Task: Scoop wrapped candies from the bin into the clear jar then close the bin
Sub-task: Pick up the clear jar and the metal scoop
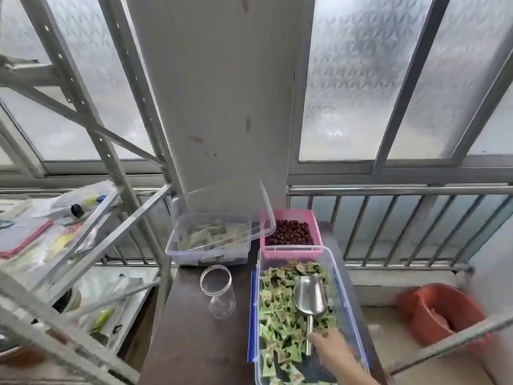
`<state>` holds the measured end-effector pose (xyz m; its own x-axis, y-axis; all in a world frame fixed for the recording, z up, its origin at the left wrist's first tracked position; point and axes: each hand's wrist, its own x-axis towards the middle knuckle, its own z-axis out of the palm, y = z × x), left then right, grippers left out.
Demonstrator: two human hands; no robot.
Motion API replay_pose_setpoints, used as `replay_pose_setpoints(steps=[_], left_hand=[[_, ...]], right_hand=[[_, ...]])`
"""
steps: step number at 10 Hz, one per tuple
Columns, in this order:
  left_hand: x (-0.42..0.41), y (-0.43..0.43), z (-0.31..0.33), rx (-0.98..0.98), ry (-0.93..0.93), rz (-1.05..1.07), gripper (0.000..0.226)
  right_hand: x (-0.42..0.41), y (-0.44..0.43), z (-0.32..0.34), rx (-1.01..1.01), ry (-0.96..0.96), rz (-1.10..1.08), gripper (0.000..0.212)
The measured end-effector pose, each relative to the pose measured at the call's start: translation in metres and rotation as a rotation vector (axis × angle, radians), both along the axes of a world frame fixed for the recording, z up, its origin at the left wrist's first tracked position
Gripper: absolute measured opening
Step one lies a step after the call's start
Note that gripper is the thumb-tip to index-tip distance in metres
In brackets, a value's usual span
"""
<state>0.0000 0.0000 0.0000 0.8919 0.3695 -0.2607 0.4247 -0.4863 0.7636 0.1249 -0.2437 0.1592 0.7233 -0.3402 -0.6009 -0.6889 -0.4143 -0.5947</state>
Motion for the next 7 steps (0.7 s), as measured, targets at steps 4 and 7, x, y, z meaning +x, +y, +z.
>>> replay_pose_setpoints(steps=[4, 7], left_hand=[[0.196, 0.073, 0.111, -0.183, 0.042, 0.054, 0.107], [0.223, 0.075, 0.086, -0.316, -0.066, -0.054, 0.102]], right_hand=[[-0.004, -0.035, 0.042, 0.055, 0.018, 0.063, 0.037], [-0.032, -0.049, 0.1, -0.334, 0.429, 0.384, 0.027]])
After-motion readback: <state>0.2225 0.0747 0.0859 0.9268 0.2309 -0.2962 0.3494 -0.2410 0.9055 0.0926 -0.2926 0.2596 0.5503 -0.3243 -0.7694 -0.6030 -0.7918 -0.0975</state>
